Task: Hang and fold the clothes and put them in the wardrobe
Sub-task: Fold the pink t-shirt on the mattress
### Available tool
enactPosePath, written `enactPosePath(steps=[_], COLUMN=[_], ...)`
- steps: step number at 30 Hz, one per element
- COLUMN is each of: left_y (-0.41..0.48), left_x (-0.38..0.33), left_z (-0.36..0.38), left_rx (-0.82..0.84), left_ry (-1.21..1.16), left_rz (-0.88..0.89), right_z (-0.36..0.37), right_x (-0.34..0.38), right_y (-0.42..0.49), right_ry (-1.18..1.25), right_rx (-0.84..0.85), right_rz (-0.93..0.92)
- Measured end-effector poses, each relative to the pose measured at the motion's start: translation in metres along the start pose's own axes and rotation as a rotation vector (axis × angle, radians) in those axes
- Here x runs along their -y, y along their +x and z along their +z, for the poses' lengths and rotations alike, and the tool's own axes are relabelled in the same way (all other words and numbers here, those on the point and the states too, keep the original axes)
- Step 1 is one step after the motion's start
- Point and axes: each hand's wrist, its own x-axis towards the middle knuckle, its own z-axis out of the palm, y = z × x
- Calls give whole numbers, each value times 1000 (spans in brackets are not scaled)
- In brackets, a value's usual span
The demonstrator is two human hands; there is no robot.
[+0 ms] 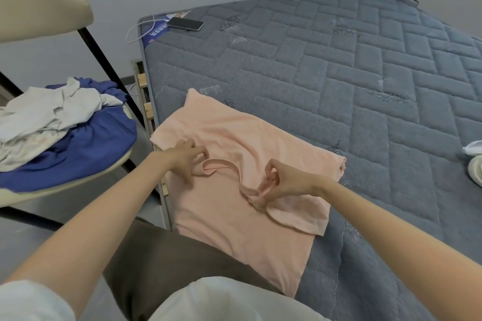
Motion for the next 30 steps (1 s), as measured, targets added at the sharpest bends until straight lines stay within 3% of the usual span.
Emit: enactPosePath(steps=[10, 16, 19, 22, 26, 30], left_y=[-26, -44, -50, -50, -50, -36], left_x=[0, 9, 12, 16, 26, 33], left_z=[28, 30, 38, 42, 38, 40], left_rx=[-352, -351, -258, -189, -322, -455], left_ry=[220, 276, 308, 162, -137, -569], left_rz=[74, 112, 98, 54, -93, -320], right_z=[51, 45, 46, 44, 30, 23], right_x=[-8, 1, 1, 4, 22, 40], right_y=[13, 11, 12, 16, 30, 58], right_ry=[-703, -502, -490, -470, -249, -314], right_rx=[-89, -81, 149, 208, -62, -320], right_rz=[-153, -168, -45, 14, -49, -130])
